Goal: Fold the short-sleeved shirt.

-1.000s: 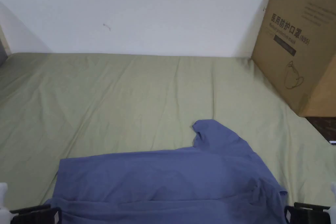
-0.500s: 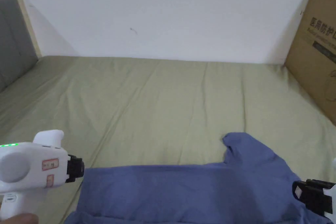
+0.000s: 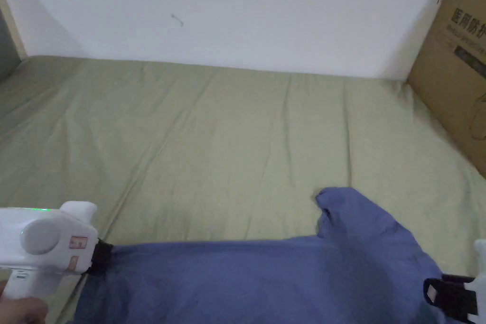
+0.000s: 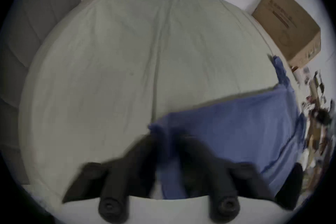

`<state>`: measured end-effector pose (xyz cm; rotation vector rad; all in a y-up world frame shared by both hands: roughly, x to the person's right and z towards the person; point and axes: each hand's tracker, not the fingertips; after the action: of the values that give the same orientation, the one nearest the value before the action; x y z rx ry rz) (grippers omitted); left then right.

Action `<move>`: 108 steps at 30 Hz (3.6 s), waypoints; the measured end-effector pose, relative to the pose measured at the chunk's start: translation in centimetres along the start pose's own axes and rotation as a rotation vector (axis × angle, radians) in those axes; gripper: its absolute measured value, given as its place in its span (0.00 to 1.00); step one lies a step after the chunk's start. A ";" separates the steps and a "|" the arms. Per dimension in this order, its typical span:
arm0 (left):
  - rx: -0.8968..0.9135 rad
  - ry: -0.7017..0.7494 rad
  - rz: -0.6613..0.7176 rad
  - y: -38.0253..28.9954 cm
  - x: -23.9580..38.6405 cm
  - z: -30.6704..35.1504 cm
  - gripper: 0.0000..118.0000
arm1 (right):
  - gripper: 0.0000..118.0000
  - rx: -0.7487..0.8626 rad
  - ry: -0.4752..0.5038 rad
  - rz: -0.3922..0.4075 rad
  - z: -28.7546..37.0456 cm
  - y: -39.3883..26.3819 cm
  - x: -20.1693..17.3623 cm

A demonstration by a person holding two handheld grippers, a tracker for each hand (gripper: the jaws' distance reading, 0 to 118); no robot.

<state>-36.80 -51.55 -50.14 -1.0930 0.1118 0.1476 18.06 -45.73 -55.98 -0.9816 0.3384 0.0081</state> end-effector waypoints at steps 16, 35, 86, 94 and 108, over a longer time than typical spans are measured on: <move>0.132 -0.142 0.088 0.0 -1.2 6.9 0.03 | 0.93 -0.178 -0.078 -0.100 -18.6 15.1 6.0; 0.175 -0.190 0.115 -4.4 -2.0 14.5 0.03 | 0.02 0.047 0.052 -0.098 6.1 5.4 8.0; 0.081 -0.893 0.455 -13.1 -4.6 13.8 0.00 | 0.00 0.152 -0.026 -0.018 9.9 -8.4 -6.4; 0.064 -0.846 0.589 -18.5 -11.4 7.2 0.45 | 0.00 0.050 -0.046 -0.047 7.7 -9.1 -5.3; -0.097 -0.870 0.601 -18.7 -5.8 -3.3 0.12 | 0.00 0.006 -0.042 -0.023 6.9 -7.7 -5.4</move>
<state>-39.27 -63.26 -34.36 -0.9817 -0.3584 1.1575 16.05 -43.64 -44.67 -0.9782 0.2884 0.0071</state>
